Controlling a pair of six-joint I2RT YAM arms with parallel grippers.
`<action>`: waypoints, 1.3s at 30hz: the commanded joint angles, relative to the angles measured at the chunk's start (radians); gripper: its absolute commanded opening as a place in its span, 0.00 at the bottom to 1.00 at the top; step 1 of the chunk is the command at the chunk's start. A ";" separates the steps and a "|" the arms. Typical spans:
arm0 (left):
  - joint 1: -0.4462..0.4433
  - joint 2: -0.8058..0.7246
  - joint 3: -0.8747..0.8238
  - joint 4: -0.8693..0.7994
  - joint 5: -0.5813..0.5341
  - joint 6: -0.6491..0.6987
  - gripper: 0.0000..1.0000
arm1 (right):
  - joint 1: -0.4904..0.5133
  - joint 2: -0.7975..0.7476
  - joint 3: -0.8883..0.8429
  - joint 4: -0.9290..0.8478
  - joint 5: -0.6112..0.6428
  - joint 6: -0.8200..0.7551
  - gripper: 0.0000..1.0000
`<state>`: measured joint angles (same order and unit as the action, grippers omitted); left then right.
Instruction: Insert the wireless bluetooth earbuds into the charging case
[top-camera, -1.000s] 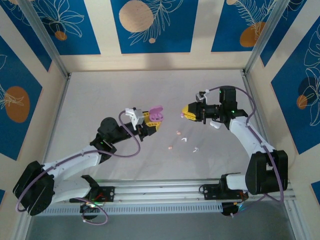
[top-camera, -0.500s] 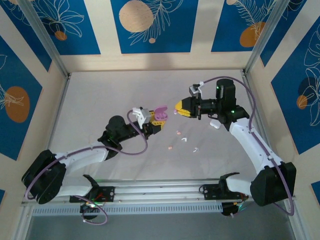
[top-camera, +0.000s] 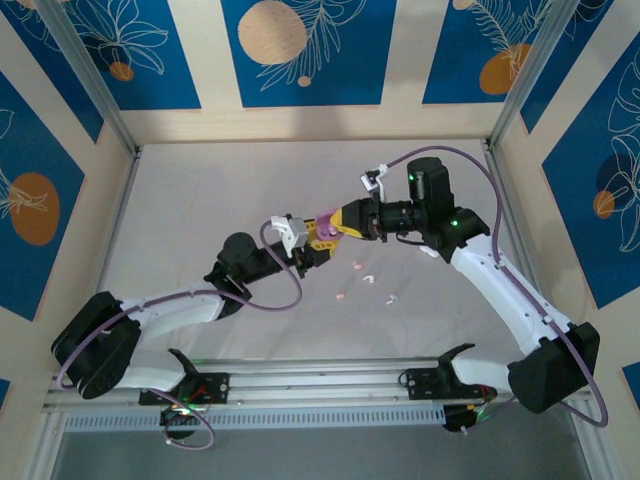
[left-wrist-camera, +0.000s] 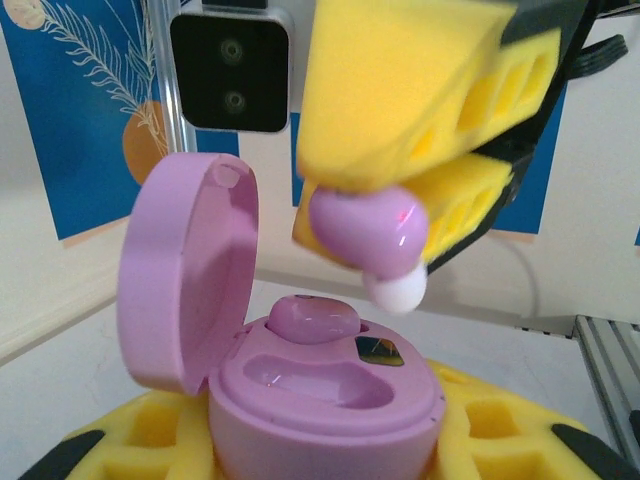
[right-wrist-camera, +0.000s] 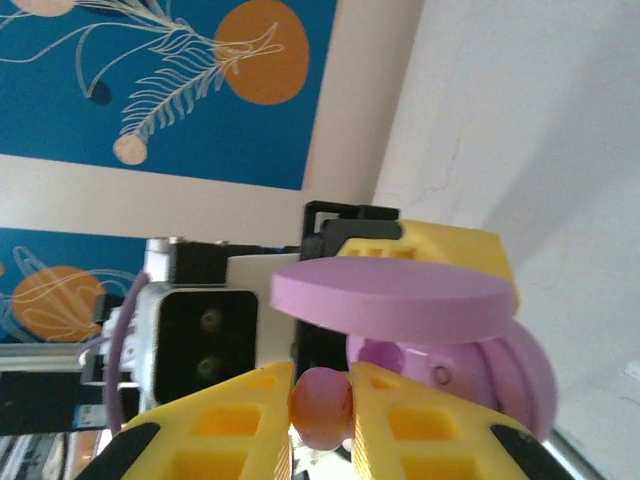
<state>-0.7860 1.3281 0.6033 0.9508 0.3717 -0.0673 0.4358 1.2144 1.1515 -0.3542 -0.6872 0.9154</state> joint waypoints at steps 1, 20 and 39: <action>-0.017 0.009 0.040 0.047 -0.013 0.024 0.25 | 0.019 -0.002 0.048 -0.073 0.079 -0.059 0.20; -0.029 0.027 0.056 0.053 -0.030 0.024 0.26 | 0.079 0.029 0.102 -0.140 0.169 -0.099 0.20; -0.030 0.019 0.051 0.063 -0.038 0.024 0.26 | 0.119 0.060 0.177 -0.306 0.280 -0.187 0.24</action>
<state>-0.8036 1.3518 0.6231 0.9497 0.3382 -0.0521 0.5434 1.2613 1.2987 -0.5747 -0.4427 0.7658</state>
